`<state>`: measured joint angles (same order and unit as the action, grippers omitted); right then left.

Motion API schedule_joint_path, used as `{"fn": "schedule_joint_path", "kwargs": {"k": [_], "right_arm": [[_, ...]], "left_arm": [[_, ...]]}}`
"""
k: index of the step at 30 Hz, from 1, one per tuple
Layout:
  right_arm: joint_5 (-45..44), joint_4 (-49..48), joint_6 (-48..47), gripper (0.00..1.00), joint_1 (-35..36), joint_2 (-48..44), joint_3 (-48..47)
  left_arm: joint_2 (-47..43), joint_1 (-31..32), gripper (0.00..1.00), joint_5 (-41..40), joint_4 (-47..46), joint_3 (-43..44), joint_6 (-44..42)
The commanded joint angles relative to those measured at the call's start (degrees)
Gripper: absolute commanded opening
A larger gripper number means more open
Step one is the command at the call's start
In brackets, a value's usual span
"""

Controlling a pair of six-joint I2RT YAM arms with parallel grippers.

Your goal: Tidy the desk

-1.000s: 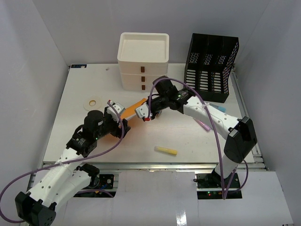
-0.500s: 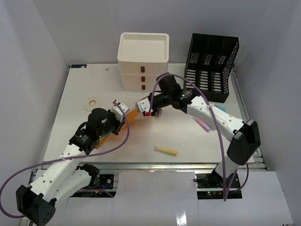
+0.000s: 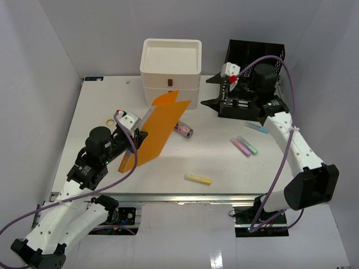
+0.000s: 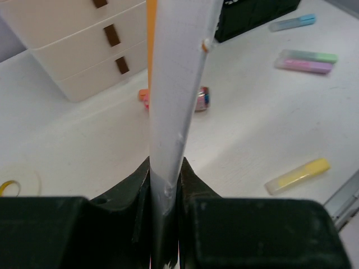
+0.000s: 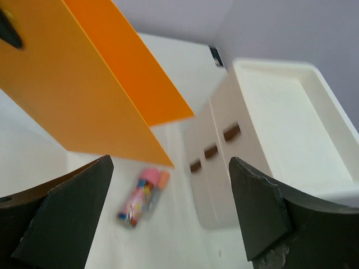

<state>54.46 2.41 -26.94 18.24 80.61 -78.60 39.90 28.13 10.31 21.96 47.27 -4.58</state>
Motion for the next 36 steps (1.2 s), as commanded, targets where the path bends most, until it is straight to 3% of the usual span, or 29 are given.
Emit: {"fn": "schedule_joint_path", "kwargs": {"k": [1,7,10,16,21,33,36], "right_arm": [[4.8,-10.0,17.0,0.9,-7.5,-6.9,8.7],[2.1,-13.3,24.0,0.9,-17.0,-17.1,22.2],[7.7,-17.3,30.1,0.9,-21.8,-19.5,28.3],[17.2,-38.5,42.9,0.9,-23.0,-24.6,37.9],[17.8,-58.9,58.7,0.9,-22.1,-24.2,40.3],[10.8,-49.6,50.6,0.9,-9.3,-22.2,32.5],[11.1,-52.3,49.2,0.91,-7.4,-20.7,30.9]], "left_arm": [[0.1,-0.1,0.0,11.1,-7.3,1.7,7.3],[2.3,0.0,0.0,15.8,-23.4,0.3,14.7],[4.8,-0.1,0.0,18.5,-31.6,0.4,18.2],[10.7,0.0,0.0,26.8,-38.4,2.0,21.6],[11.0,0.0,0.0,30.7,-42.7,0.8,23.4],[9.1,-0.1,0.0,37.6,-50.7,-4.2,28.6],[9.0,0.0,0.0,40.4,-52.4,-4.9,30.0]]}}
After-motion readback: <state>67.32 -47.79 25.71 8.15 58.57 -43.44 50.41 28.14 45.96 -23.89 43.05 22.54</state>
